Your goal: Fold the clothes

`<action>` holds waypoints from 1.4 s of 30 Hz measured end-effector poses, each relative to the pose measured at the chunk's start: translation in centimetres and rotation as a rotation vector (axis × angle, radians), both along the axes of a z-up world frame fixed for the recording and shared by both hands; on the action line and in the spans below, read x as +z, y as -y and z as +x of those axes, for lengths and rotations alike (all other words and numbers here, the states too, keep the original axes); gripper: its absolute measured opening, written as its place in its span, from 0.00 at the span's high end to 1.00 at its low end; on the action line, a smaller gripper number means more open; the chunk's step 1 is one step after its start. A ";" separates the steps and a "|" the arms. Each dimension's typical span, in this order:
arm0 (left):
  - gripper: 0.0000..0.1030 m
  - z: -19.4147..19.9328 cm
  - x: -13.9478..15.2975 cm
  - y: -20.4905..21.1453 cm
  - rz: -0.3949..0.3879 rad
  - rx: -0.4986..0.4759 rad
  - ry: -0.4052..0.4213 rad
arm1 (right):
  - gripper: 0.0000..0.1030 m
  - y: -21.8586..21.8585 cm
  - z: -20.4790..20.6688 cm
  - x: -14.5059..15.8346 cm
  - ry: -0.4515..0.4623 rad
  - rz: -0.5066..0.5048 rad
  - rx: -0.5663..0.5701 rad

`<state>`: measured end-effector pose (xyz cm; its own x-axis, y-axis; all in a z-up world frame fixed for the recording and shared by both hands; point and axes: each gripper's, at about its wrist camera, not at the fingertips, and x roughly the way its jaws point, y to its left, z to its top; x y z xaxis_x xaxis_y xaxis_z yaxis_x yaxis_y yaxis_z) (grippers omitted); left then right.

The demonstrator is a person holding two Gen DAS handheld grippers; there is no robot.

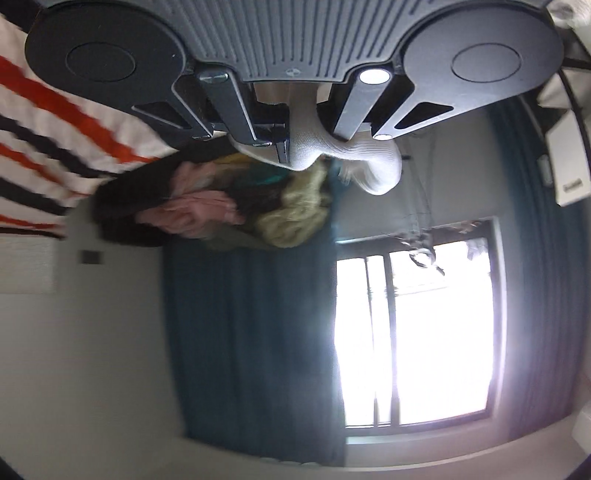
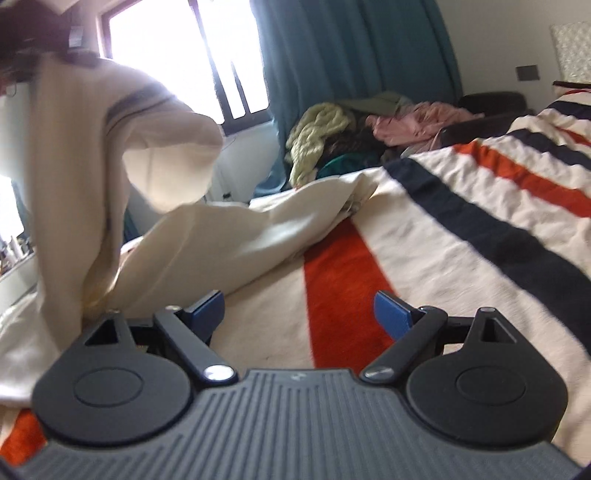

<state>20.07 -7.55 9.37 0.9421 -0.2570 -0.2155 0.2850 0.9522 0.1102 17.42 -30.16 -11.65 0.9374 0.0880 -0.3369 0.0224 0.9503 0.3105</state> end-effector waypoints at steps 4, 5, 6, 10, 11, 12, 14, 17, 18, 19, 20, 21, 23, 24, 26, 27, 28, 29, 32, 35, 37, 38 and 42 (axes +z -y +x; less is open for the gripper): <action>0.98 -5.3 -7.1 -0.3 -0.045 -0.036 -0.141 | 0.13 2.1 -2.2 1.6 0.032 0.038 -0.103; 0.98 -6.1 -9.1 -0.4 -0.056 -0.038 -0.191 | 0.13 2.8 -2.7 1.8 0.038 0.057 -0.132; 0.97 -6.7 -11.0 -0.5 -0.068 -0.045 -0.248 | 0.13 3.5 -3.3 2.1 0.041 0.076 -0.159; 0.97 -7.6 -16.5 -1.9 -0.063 -0.036 -0.366 | 0.12 5.3 -4.8 2.3 0.014 0.137 -0.192; 0.95 -7.8 -16.9 -2.4 -0.071 -0.035 -0.377 | 0.12 5.5 -5.1 2.3 0.008 0.142 -0.189; 0.93 -7.8 -17.0 -3.1 -0.098 -0.041 -0.395 | 0.12 5.3 -5.1 2.3 0.003 0.136 -0.175; 0.82 -8.0 -17.1 -4.5 -0.150 -0.049 -0.427 | 0.12 4.9 -5.1 2.3 -0.008 0.122 -0.147; 0.51 -8.6 -17.0 -6.4 -0.204 -0.041 -0.456 | 0.13 3.9 -4.6 1.8 -0.029 0.097 -0.107; 0.45 -8.8 -16.7 -6.8 -0.213 -0.034 -0.456 | 0.13 3.6 -4.4 1.6 -0.036 0.090 -0.095; 0.42 -9.1 -16.4 -7.0 -0.217 -0.022 -0.449 | 0.13 3.3 -4.3 1.5 -0.043 0.086 -0.085; 0.41 -9.4 -16.1 -7.1 -0.220 -0.008 -0.443 | 0.13 3.1 -4.2 1.4 -0.050 0.083 -0.074; 0.41 -9.7 -15.8 -7.3 -0.222 0.010 -0.437 | 0.13 2.9 -4.0 1.2 -0.057 0.080 -0.064; 0.39 -10.1 -15.1 -7.7 -0.256 0.020 -0.433 | 0.13 2.4 -3.7 1.1 -0.069 0.073 -0.047; 0.39 -10.5 -14.7 -7.9 -0.274 0.014 -0.431 | 0.13 2.3 -3.6 1.1 -0.072 0.073 -0.034; 0.37 -11.1 -14.0 -7.9 -0.262 0.019 -0.390 | 0.13 1.8 -3.4 1.1 -0.080 0.068 -0.015; 0.33 -11.3 -13.7 -8.1 -0.257 0.021 -0.365 | 0.13 1.6 -3.2 1.1 -0.087 0.059 -0.012; 0.31 -11.4 -13.6 -8.3 -0.261 0.020 -0.339 | 0.13 1.4 -3.1 1.0 -0.095 0.048 -0.015; 0.28 -11.3 -13.5 -8.5 -0.267 0.026 -0.321 | 0.13 1.3 -3.0 1.0 -0.101 0.040 -0.017; 0.28 -10.5 -13.4 -9.6 -0.283 0.065 -0.326 | 0.13 0.8 -2.4 0.7 -0.123 0.019 -0.010; 0.28 -9.8 -13.6 -10.3 -0.260 0.097 -0.300 | 0.13 -0.1 -1.4 0.9 -0.143 0.014 0.006; 0.28 -9.1 -13.9 -10.9 -0.252 0.123 -0.306 | 0.13 -1.0 -0.7 1.5 -0.138 -0.002 0.009; 0.28 -8.8 -14.1 -11.2 -0.248 0.136 -0.308 | 0.13 -1.8 -0.1 2.0 -0.127 -0.021 0.014; 0.28 -8.3 -14.4 -12.8 -0.271 0.198 -0.311 | 0.13 -5.0 4.3 4.5 -0.123 -0.045 0.074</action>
<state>11.82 5.28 -5.07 0.8796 -0.1650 -0.4461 0.0751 0.9743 -0.2123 21.68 -25.20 -7.16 0.8802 0.1378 -0.4542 -0.0133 0.9637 0.2667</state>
